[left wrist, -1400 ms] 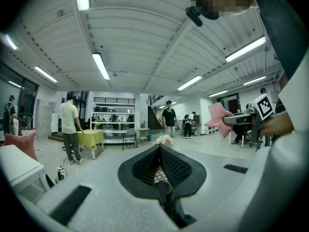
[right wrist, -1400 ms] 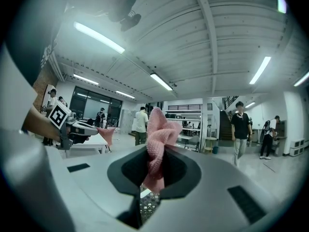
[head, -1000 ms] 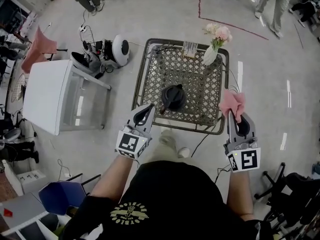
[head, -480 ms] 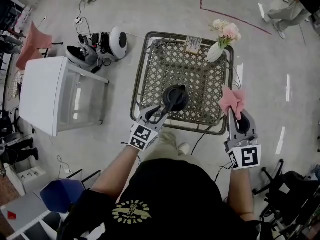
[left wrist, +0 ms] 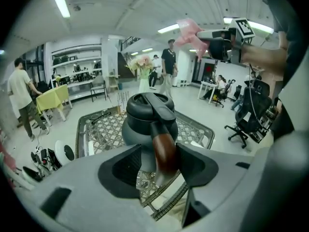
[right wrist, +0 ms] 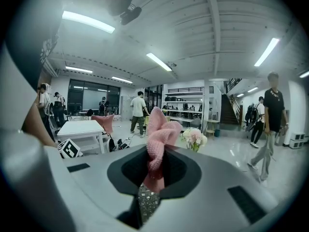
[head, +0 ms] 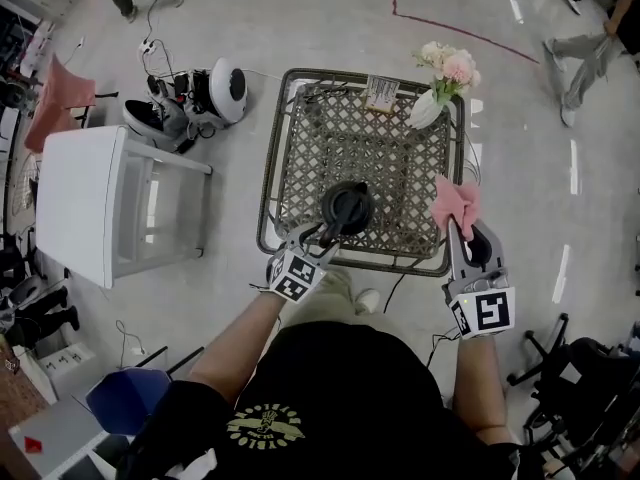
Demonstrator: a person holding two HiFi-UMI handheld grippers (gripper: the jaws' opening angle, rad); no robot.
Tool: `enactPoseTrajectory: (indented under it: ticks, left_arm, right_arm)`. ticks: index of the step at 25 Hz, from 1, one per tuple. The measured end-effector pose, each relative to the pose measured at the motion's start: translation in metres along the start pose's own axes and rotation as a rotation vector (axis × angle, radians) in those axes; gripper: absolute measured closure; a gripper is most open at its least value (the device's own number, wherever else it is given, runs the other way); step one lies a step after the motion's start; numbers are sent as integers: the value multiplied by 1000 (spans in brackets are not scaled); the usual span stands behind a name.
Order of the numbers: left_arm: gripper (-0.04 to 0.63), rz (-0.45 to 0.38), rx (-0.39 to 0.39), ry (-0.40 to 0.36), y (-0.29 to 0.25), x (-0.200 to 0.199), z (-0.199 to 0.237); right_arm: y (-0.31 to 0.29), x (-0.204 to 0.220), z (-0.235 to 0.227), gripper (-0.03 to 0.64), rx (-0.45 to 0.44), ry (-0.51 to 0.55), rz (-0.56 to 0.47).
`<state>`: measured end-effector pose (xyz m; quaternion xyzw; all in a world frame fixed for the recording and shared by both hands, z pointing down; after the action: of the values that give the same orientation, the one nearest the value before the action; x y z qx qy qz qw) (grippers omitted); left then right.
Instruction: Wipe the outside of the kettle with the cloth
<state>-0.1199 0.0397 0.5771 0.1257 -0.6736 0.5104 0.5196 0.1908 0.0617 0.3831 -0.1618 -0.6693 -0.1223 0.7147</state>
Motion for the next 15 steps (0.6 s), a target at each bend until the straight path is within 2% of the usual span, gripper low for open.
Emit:
enactPoseTrajectory:
  ticks: [4,6,11,15]
  left_arm:
    - [392,34,45,-74,-7,-2,-2]
    - [442,51,72,-120,-9,-3,-3]
    - [453,78,108,-168,-9,-2,10]
    - [457,100,140,-240,-6,-3,23]
  right_arm:
    - [-12,10,1,574,-14,-3,31]
    - [-19,17,1,574,-21,-5,46]
    - [-38,37,3,574,-47,1,93]
    - [-48,55,12,574,-88,2,157]
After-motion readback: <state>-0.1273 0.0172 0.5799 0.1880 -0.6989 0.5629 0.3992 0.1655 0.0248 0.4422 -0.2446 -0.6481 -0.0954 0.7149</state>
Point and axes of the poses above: the fingertips, and each gripper's own axes: y backward along the fingers, z to its left, x out of its underside, the point moved 10 cm from there along y, backward along the fingers, and after that the axes turned 11 degrees about -z, right-handed, at the moved point
